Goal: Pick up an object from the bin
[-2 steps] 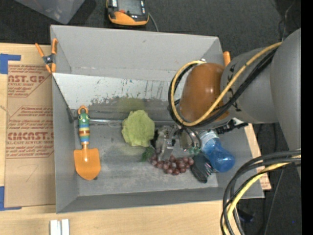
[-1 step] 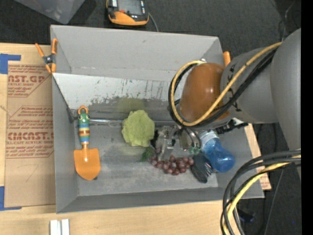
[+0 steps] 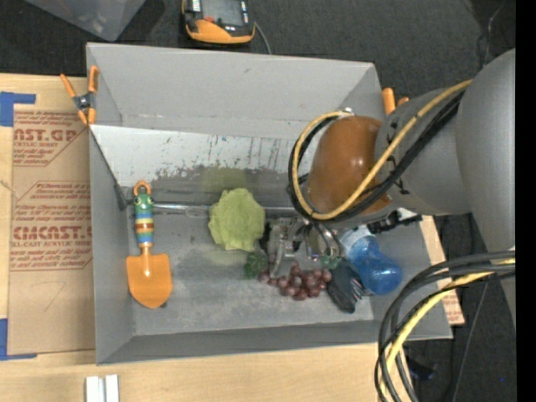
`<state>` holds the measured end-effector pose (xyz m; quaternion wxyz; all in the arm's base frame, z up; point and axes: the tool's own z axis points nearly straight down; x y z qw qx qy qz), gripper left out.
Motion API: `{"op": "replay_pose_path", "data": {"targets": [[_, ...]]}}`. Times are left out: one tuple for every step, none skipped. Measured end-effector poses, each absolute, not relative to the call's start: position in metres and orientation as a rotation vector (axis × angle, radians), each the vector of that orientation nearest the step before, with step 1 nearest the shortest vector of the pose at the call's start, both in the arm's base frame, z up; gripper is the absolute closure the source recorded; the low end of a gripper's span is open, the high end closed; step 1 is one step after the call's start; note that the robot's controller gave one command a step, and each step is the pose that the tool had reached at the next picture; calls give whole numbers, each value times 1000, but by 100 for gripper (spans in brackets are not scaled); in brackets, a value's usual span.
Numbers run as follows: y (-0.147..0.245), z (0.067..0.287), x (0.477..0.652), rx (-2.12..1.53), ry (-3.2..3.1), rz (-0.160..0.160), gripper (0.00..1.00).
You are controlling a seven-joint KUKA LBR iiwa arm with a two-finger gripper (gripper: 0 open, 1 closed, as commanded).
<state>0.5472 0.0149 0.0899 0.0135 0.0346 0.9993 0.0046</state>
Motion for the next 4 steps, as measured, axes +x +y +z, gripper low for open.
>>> {"op": "replay_pose_path", "data": {"targets": [[18, 90, 547, 115, 3110, 9, 100], [22, 161, 556, -65, 3105, 9, 100], [-9, 89, 531, -445, 3079, 5, 100], [31, 93, 553, 33, 3108, 13, 100]]}}
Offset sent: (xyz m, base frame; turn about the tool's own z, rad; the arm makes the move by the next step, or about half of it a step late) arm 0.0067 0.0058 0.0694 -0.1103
